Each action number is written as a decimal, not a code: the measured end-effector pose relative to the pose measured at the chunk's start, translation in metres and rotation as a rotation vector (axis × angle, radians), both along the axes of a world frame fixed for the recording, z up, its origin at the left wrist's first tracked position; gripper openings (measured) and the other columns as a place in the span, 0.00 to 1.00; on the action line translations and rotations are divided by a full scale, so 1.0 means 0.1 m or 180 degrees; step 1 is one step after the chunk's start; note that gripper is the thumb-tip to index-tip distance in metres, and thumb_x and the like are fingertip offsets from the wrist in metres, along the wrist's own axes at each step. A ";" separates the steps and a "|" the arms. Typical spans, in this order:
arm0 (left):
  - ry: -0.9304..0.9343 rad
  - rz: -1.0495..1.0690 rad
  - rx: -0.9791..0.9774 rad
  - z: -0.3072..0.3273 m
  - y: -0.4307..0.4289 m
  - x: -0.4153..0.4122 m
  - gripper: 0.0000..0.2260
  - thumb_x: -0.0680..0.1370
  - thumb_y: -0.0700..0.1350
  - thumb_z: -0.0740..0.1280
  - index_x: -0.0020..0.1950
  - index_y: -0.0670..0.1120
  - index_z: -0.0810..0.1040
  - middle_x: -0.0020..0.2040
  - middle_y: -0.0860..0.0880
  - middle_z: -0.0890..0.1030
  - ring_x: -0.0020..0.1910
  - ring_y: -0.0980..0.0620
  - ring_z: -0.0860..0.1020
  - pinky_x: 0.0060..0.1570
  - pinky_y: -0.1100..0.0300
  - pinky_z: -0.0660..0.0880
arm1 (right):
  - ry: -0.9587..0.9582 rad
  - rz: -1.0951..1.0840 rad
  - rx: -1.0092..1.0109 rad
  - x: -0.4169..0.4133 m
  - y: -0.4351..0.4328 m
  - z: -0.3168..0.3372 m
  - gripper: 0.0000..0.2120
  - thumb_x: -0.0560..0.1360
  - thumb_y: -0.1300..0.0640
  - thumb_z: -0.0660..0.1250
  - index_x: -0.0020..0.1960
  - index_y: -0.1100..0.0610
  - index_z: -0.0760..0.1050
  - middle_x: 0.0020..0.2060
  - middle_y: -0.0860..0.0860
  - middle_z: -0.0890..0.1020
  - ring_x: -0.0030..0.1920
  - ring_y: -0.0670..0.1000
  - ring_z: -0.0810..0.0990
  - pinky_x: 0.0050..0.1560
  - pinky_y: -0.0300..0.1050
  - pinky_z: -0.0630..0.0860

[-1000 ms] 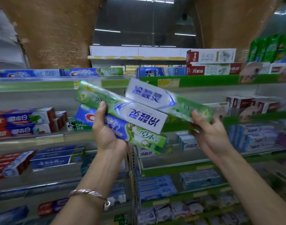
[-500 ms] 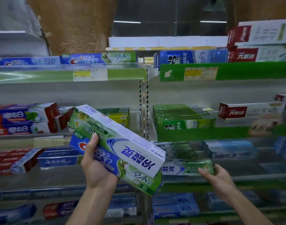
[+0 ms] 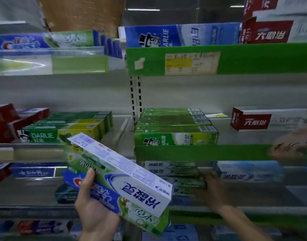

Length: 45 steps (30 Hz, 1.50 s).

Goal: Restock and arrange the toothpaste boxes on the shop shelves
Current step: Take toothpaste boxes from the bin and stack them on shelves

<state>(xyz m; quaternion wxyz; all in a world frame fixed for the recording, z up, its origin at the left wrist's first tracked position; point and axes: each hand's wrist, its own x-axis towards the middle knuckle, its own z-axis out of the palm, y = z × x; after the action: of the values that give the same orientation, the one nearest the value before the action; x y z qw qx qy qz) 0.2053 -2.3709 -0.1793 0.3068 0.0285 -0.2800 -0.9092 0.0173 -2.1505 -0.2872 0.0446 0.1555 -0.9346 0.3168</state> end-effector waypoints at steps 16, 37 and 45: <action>-0.0530 -0.0510 0.0628 -0.29 0.51 -0.25 0.19 0.64 0.52 0.71 0.51 0.44 0.83 0.44 0.42 0.86 0.38 0.44 0.85 0.40 0.47 0.80 | 0.0330 -0.0102 -0.0970 0.36 -0.10 0.72 0.12 0.70 0.41 0.71 0.46 0.48 0.76 0.48 0.48 0.80 0.46 0.48 0.78 0.45 0.39 0.72; -0.1259 0.0106 0.0636 -0.73 0.01 -0.08 0.21 0.56 0.51 0.79 0.44 0.51 0.77 0.39 0.48 0.81 0.35 0.49 0.80 0.42 0.51 0.73 | -0.1157 0.0402 -0.3690 0.45 0.27 0.78 0.43 0.37 0.39 0.83 0.47 0.58 0.80 0.34 0.50 0.84 0.35 0.47 0.82 0.34 0.39 0.80; -0.1561 -0.1156 -0.0206 -0.71 0.71 -0.26 0.22 0.62 0.35 0.76 0.55 0.34 0.78 0.46 0.33 0.83 0.37 0.40 0.83 0.38 0.49 0.81 | -0.0936 0.0803 -0.2033 0.83 -0.44 1.02 0.21 0.60 0.55 0.80 0.48 0.53 0.74 0.46 0.51 0.83 0.45 0.52 0.84 0.46 0.49 0.81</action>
<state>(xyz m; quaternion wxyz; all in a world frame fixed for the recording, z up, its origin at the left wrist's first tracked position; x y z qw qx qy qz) 0.1795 -2.3003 -0.2502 0.0632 0.1867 -0.3751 -0.9058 0.0999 -2.1946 -0.1856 -0.0832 0.2006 -0.7586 0.6143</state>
